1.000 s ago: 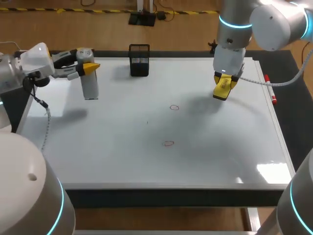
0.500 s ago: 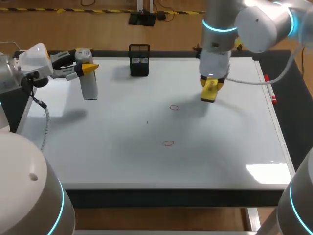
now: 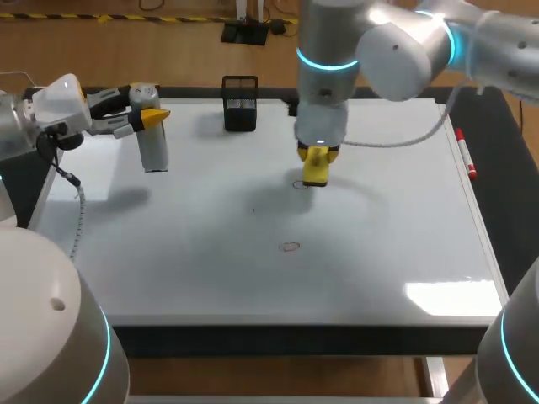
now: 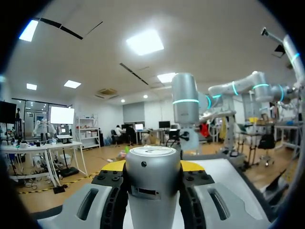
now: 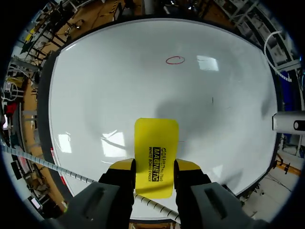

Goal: Pick up the inspection probe, press it on each red-marked spot on the whiteboard one by one, put down the probe, pick up the eraser, and wipe off all the red marks.

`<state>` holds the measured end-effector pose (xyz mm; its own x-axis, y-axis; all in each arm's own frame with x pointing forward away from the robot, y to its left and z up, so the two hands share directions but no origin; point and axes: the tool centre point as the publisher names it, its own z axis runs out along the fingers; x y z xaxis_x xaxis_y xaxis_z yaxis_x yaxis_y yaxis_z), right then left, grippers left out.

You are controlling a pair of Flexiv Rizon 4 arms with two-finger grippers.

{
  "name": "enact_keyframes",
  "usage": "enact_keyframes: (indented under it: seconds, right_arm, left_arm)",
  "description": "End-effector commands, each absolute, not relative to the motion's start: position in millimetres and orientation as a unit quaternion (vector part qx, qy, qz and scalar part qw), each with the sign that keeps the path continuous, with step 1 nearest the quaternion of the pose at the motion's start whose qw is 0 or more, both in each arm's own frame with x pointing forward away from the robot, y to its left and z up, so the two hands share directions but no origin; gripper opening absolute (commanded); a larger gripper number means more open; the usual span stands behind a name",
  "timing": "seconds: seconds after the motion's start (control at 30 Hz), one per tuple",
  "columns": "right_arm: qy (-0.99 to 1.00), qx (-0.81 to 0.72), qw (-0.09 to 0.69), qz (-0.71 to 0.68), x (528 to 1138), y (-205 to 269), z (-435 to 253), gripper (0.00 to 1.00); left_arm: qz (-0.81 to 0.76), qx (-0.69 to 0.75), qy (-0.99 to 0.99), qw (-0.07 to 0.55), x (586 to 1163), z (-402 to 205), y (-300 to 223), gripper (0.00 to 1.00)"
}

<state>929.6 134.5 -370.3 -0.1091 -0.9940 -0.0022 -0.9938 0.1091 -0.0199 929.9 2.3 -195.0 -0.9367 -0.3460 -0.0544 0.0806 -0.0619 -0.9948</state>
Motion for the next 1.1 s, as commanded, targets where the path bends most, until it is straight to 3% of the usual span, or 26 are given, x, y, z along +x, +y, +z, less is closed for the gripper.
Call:
enact_keyframes:
  seconds: [0.03,0.6,1.1]
  right_arm:
    - [0.731,-0.682,-0.006,-0.013,928.5,160.3,-381.9,0.00]
    - [0.707,-0.707,0.007,0.006,923.3,195.8,-400.1,0.00]
    - [0.700,-0.713,0.003,0.017,925.6,195.3,-415.2,0.00]
  left_arm:
    - [-0.721,-0.100,0.669,0.148,929.3,-193.6,2.5,0.00]
    - [-0.721,-0.100,0.669,0.148,929.3,-193.6,2.5,0.00]
    - [-0.721,-0.100,0.669,0.148,929.3,-193.6,2.5,0.00]
